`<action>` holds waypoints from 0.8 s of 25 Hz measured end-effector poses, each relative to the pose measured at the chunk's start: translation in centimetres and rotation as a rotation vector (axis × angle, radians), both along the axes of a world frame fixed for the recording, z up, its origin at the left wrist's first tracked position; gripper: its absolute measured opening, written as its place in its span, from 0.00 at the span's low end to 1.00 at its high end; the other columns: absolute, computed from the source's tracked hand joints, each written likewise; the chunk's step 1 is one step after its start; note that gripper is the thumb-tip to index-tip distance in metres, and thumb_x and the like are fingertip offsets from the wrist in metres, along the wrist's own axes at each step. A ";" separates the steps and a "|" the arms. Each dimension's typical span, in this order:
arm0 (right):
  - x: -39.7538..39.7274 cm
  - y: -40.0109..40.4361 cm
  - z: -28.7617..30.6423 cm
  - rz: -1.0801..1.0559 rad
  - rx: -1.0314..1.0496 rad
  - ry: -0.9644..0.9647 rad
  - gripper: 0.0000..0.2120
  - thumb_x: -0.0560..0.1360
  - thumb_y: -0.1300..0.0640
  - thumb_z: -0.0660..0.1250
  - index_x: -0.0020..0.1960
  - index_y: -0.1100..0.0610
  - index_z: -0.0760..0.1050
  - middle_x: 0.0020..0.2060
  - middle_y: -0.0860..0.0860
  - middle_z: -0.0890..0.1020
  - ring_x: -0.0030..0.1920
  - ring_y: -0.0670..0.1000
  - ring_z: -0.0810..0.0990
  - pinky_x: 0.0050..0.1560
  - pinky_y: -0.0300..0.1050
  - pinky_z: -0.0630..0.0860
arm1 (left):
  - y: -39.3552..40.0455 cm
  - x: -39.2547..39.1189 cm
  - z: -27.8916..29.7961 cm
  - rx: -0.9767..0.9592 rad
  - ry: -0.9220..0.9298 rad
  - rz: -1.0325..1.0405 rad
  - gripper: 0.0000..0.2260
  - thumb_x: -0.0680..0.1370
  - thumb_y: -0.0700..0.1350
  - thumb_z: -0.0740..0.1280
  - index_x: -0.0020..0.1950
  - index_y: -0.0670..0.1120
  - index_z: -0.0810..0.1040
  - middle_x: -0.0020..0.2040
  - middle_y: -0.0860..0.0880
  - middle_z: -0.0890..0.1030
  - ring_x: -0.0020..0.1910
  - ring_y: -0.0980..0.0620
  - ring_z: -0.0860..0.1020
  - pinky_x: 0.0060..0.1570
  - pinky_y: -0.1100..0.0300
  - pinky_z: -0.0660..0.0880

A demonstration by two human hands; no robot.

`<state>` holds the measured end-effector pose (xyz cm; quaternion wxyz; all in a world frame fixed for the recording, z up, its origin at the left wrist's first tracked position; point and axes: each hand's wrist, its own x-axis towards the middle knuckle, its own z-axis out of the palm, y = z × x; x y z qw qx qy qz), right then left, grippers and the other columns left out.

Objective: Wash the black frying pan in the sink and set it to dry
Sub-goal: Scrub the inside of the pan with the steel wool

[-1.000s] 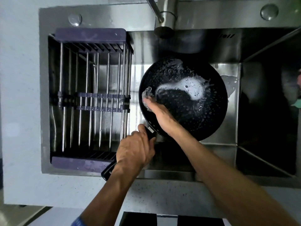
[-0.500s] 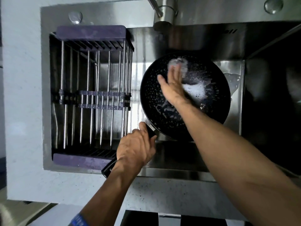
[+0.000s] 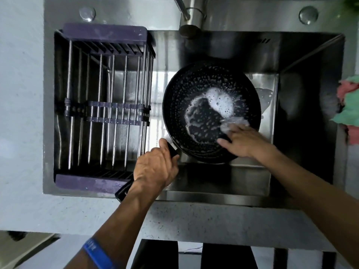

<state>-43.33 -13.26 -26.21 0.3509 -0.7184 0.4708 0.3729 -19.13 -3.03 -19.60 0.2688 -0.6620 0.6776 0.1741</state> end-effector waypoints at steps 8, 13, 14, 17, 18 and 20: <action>1.4 -6.2 -2.4 -0.102 -0.162 -0.035 0.35 0.82 0.34 0.46 0.82 0.53 0.51 0.82 0.48 0.42 0.81 0.53 0.42 0.79 0.55 0.48 | 0.0 0.1 -0.2 0.026 -0.073 -0.034 0.31 0.82 0.60 0.45 0.75 0.38 0.55 0.54 0.44 0.78 0.47 0.48 0.80 0.38 0.57 0.68; 7.2 2.4 0.0 -0.391 0.074 -0.279 0.32 0.81 0.33 0.50 0.81 0.47 0.57 0.82 0.46 0.44 0.81 0.52 0.42 0.78 0.54 0.42 | -0.1 0.2 0.0 0.026 -0.065 -0.043 0.32 0.82 0.59 0.45 0.76 0.36 0.51 0.55 0.43 0.78 0.50 0.47 0.80 0.42 0.56 0.71; 9.3 2.1 0.3 -0.435 0.107 -0.365 0.31 0.81 0.34 0.51 0.80 0.45 0.58 0.82 0.43 0.45 0.81 0.50 0.42 0.78 0.53 0.42 | -0.1 0.3 0.0 0.035 -0.061 -0.041 0.32 0.82 0.59 0.45 0.76 0.36 0.53 0.55 0.43 0.78 0.50 0.47 0.80 0.43 0.56 0.72; 11.1 0.1 -0.6 -0.465 0.108 -0.426 0.29 0.82 0.35 0.52 0.79 0.45 0.61 0.82 0.42 0.48 0.81 0.47 0.44 0.80 0.52 0.45 | -0.2 0.4 0.0 0.038 -0.006 0.021 0.30 0.82 0.61 0.47 0.73 0.39 0.59 0.54 0.44 0.80 0.48 0.48 0.80 0.45 0.55 0.76; 9.7 0.2 -0.8 -0.412 0.065 -0.365 0.29 0.82 0.35 0.52 0.79 0.47 0.62 0.82 0.43 0.49 0.81 0.48 0.44 0.80 0.52 0.45 | -0.2 0.5 0.2 0.050 0.011 0.038 0.30 0.82 0.61 0.47 0.72 0.39 0.59 0.54 0.44 0.80 0.49 0.47 0.80 0.45 0.55 0.76; 5.2 0.9 -0.6 -0.422 0.030 -0.251 0.30 0.81 0.36 0.56 0.78 0.50 0.65 0.82 0.46 0.52 0.81 0.50 0.48 0.80 0.50 0.48 | -0.5 0.4 0.8 0.065 0.068 0.090 0.28 0.82 0.61 0.49 0.71 0.40 0.60 0.55 0.43 0.79 0.50 0.46 0.80 0.48 0.53 0.75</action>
